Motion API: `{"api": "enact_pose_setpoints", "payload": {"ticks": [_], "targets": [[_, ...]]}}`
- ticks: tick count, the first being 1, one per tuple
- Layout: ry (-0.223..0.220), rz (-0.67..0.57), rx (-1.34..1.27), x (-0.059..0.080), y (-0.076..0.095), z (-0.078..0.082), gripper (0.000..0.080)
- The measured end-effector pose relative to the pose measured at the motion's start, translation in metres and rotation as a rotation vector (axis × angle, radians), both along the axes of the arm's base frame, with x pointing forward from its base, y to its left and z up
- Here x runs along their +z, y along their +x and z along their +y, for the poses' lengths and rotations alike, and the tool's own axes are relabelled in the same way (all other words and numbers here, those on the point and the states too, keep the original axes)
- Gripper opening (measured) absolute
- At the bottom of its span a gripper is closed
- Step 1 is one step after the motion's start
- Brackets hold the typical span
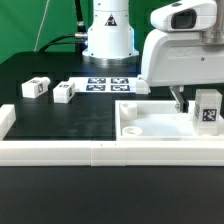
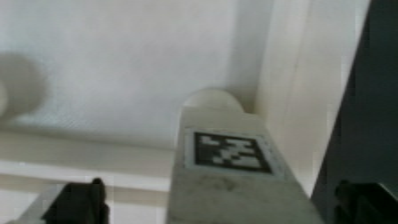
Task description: Assemble one leg
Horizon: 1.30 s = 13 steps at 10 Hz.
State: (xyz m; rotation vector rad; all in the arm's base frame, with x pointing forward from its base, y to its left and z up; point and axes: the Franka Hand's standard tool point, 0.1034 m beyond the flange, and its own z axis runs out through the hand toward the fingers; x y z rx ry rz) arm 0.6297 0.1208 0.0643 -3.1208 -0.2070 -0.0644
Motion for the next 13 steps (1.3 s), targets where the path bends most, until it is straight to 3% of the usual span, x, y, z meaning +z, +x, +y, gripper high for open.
{"api": "enact_pose_setpoints", "payload": {"ticks": [2,3,4,7,11,13], "targets": [[0.0,0.0,-0.014,-0.0001,-0.0001,0.0002,0.035],[0.0,0.0,-0.014,-0.0001,-0.0001,0.0001,0.035],[0.0,0.0,-0.014,-0.0001,-0.0001,0.0,0.0288],[0.002,0.001,-0.054,-0.0001,-0.0001,0.0,0.0288],[0.024,0.01,-0.475,-0.0003,-0.0006,0.0005,0.0288],[0.016,0.007,-0.621,-0.0004,-0.0001,-0.0079,0.0291]]}}
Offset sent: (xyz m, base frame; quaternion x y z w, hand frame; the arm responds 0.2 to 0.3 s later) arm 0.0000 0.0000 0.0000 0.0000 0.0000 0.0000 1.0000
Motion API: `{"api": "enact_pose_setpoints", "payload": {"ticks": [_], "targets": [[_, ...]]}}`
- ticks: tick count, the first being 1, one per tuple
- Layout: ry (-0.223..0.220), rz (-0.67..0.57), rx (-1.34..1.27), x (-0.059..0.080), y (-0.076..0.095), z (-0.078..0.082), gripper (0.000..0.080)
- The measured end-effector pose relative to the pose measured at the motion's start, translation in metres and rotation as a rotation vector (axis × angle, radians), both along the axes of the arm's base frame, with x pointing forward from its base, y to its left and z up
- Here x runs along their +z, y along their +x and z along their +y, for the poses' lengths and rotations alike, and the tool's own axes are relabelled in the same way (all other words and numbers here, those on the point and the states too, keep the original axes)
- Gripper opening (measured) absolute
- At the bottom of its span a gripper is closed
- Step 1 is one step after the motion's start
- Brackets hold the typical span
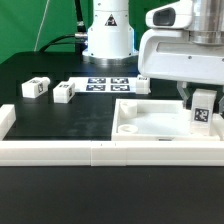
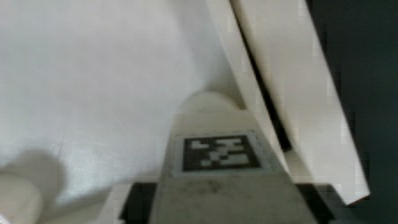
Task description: Assemble one leg
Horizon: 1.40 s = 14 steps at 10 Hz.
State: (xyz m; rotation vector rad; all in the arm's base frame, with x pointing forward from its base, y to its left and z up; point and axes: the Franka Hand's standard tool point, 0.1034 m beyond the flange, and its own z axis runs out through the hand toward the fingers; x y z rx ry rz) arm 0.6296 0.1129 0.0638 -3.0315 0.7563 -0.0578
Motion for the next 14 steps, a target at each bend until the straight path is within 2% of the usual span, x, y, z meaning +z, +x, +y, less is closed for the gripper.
{"api": "enact_pose_setpoints", "payload": {"ticks": [2,4,7,8,9,10,11,14], "targets": [[-0.013,-0.002,-0.192,0.0,0.0,-0.01,0.0295],[-0.048,0.003,-0.351,0.001,-0.003,-0.023,0.0305],[-0.061,0.005,-0.39,0.001,-0.004,-0.029,0.0314],[-0.06,0.006,-0.39,0.001,-0.004,-0.029,0.0485],[-0.06,0.006,-0.39,0.001,-0.004,-0.029,0.0609],[-0.06,0.006,-0.39,0.0,-0.004,-0.029,0.0609],[-0.061,0.006,-0.39,0.0,-0.004,-0.029,0.0641],[-0.061,0.006,-0.39,0.0,-0.004,-0.029,0.0649]]}}
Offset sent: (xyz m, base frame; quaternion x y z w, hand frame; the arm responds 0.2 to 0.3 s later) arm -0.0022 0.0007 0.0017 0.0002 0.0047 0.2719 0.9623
